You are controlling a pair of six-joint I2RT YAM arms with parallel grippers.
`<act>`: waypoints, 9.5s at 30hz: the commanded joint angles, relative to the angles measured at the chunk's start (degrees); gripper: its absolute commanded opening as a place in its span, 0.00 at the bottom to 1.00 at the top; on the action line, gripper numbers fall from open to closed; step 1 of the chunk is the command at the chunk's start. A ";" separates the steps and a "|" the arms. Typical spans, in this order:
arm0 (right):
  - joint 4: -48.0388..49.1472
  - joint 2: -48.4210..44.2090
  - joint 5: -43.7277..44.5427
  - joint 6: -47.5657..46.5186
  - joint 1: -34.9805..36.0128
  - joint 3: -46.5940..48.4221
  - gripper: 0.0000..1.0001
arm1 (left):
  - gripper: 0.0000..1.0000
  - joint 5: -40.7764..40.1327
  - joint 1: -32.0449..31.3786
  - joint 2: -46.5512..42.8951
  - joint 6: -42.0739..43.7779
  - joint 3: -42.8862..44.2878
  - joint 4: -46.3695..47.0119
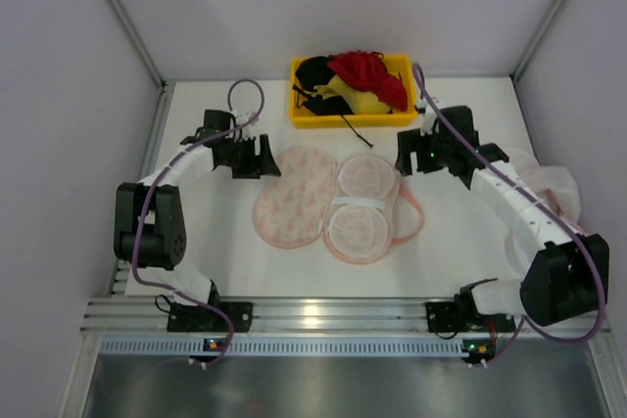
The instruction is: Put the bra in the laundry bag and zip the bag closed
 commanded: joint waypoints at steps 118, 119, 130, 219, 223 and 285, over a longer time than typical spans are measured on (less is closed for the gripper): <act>26.12 75.00 -3.11 -50.09 11.52 76.47 0.47 | 0.63 1.64 -1.60 6.71 0.49 -5.33 -2.85; 26.47 75.26 -2.06 -50.44 11.35 76.47 0.45 | 0.63 1.64 -1.60 6.97 0.40 -5.33 -2.85; 27.61 72.72 0.50 -49.39 10.20 77.44 0.00 | 0.63 1.73 -1.60 6.71 1.01 -5.68 -2.76; 10.74 20.25 -21.91 -21.45 17.22 59.16 0.00 | 0.86 4.10 -0.81 -23.59 4.26 3.01 13.39; 12.40 17.79 -24.02 -18.54 20.74 54.95 0.00 | 0.85 5.16 -0.81 -29.32 5.32 4.25 18.41; 41.21 24.37 -32.99 0.36 23.21 17.77 0.93 | 0.00 0.06 -1.51 -27.57 7.17 17.96 4.80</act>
